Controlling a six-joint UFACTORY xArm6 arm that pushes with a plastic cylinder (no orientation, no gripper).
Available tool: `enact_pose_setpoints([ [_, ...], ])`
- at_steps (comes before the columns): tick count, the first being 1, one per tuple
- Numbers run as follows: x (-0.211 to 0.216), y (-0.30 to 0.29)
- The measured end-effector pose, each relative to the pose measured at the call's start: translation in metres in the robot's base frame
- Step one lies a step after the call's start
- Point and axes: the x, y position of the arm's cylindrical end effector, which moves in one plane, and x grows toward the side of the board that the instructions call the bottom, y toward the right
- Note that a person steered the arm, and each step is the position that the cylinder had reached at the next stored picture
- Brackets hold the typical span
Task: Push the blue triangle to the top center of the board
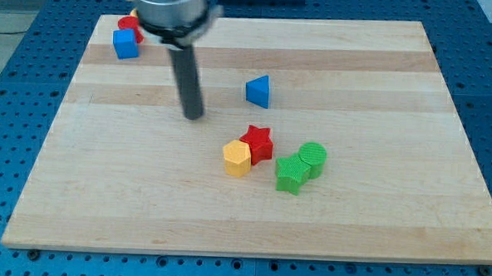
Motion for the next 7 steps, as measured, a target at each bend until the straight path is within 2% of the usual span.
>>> enact_pose_setpoints([
  [1,-0.012,0.029],
  [2,-0.049,0.047],
  [3,-0.054,0.062],
  [4,-0.027,0.072],
  [5,-0.025,0.103],
  [7,-0.074,0.119],
])
